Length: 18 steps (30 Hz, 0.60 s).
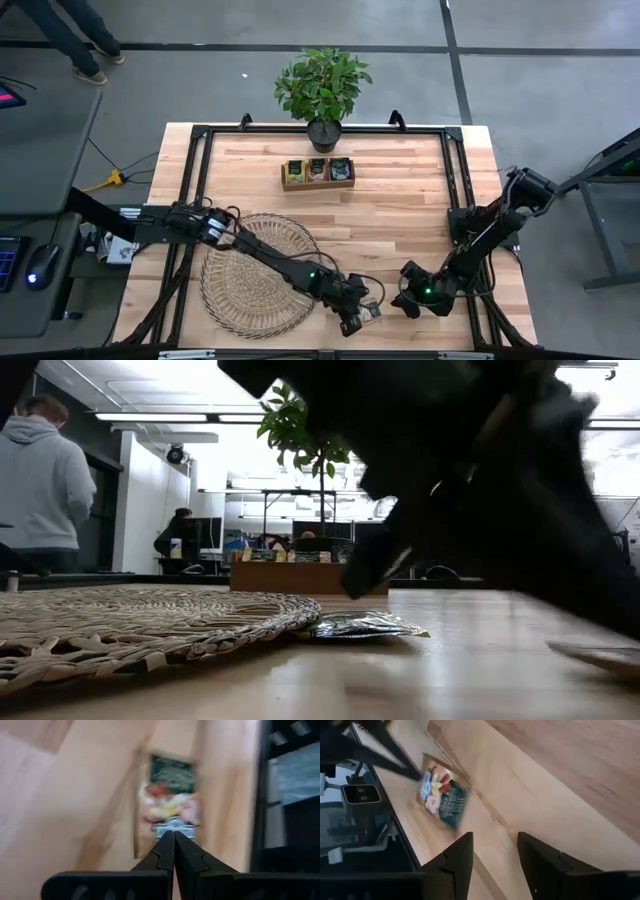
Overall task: Pick & Place Tea
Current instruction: Put the brown tea bag into the middle section of the wooden organizer
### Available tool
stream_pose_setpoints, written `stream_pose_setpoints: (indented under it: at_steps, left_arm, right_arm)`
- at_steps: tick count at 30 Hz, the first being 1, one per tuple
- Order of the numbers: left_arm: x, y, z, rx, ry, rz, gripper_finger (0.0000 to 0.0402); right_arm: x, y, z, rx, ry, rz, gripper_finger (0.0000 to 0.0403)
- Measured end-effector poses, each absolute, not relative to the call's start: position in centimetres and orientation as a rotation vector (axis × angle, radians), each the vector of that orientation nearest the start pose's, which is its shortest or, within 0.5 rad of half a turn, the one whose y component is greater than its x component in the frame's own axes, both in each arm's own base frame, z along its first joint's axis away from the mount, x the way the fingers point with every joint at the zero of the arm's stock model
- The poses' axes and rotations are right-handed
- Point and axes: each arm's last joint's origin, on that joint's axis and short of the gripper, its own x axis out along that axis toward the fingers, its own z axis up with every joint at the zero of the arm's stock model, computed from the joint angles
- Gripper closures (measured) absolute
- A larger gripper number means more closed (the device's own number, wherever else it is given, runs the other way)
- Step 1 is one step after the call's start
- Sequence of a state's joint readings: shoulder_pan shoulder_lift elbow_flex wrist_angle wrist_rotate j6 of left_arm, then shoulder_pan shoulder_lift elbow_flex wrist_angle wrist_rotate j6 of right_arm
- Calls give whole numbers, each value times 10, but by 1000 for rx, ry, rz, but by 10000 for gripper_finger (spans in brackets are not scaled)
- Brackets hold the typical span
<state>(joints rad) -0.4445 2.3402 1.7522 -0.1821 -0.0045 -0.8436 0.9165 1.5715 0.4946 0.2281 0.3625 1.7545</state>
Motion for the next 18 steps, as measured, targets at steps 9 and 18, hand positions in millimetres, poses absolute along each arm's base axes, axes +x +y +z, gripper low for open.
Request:
stream_pose_setpoints:
  at_steps: [9,18]
  left_arm:
    - [461,-220,127,-651,921,-49,402]
    - [462,-218,108,-680,962,-25,401]
  right_arm:
    - [163,195,111,1158,867,-188,234]
    - [166,194,112,1220,903,-197,223]
